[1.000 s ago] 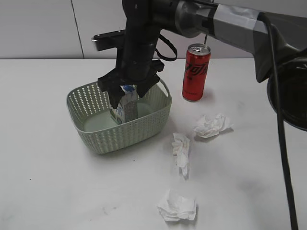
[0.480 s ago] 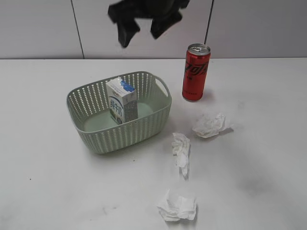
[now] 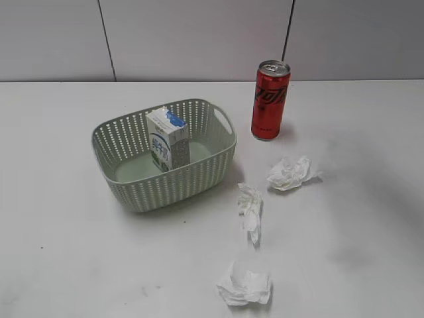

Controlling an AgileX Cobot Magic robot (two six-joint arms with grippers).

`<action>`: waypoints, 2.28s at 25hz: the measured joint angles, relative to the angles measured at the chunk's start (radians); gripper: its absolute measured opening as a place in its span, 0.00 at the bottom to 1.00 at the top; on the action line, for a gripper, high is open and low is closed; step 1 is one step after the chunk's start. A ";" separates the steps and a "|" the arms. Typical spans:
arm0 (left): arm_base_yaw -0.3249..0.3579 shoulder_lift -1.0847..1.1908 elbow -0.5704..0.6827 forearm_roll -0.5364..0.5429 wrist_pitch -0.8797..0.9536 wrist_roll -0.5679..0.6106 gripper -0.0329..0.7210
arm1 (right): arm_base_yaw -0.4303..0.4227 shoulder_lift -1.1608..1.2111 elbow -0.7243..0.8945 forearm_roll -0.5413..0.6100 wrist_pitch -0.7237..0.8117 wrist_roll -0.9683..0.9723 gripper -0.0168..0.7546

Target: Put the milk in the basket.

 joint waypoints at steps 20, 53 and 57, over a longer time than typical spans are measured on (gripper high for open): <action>0.000 0.000 0.000 0.000 0.000 0.000 0.36 | -0.024 -0.906 1.113 -0.068 -0.040 0.015 0.79; 0.000 0.000 0.000 0.000 0.000 0.000 0.36 | -0.046 -1.424 1.446 -0.072 -0.161 -0.058 0.79; 0.000 0.000 0.000 0.000 0.000 0.000 0.36 | -0.139 -1.524 1.446 -0.072 -0.163 -0.060 0.79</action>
